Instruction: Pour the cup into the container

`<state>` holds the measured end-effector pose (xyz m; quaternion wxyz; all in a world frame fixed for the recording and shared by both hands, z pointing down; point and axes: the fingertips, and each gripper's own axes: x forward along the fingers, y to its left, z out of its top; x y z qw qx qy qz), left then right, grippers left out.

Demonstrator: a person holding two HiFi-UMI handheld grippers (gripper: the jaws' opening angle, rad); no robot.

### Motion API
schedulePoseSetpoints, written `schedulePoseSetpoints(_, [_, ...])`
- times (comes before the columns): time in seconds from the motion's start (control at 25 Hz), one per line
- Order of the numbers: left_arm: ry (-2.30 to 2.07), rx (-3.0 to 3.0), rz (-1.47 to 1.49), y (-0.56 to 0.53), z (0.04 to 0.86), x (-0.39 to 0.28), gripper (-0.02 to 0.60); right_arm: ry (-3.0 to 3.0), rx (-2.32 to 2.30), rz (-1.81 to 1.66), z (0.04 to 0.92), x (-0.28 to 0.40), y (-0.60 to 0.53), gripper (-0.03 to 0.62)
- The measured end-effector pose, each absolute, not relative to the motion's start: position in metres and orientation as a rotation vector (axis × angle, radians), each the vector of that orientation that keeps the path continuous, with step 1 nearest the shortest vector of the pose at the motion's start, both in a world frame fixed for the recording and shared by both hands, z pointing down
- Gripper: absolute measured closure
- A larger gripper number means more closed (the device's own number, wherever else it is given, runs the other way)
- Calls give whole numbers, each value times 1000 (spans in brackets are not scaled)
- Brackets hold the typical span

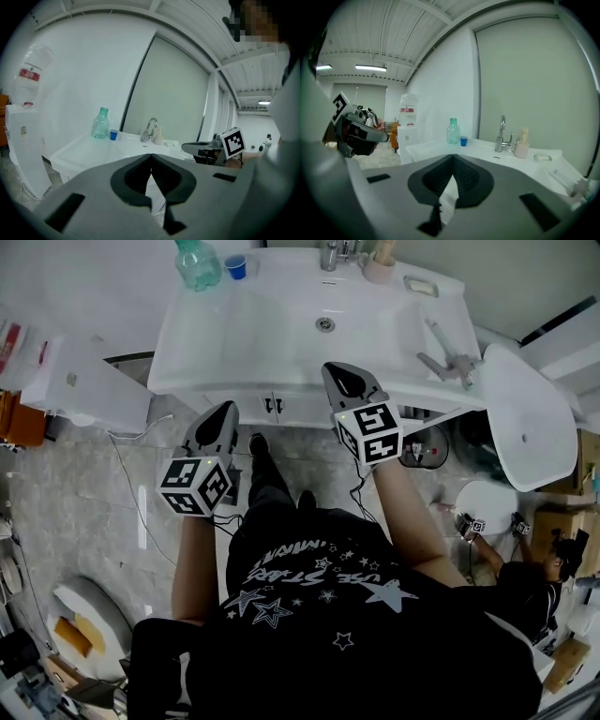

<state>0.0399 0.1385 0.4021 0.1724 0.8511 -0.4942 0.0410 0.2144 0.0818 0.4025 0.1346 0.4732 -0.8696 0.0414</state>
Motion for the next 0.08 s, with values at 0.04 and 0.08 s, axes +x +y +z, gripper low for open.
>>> schedulePoseSetpoints(0.04, [-1404,2411,119,143,404,38,571,-2520,1366,123,404,214,86,589])
schedulePoseSetpoints(0.08, [-1406,2407,121,147,405,37,572,-2521,1361,126,406,213,90,589])
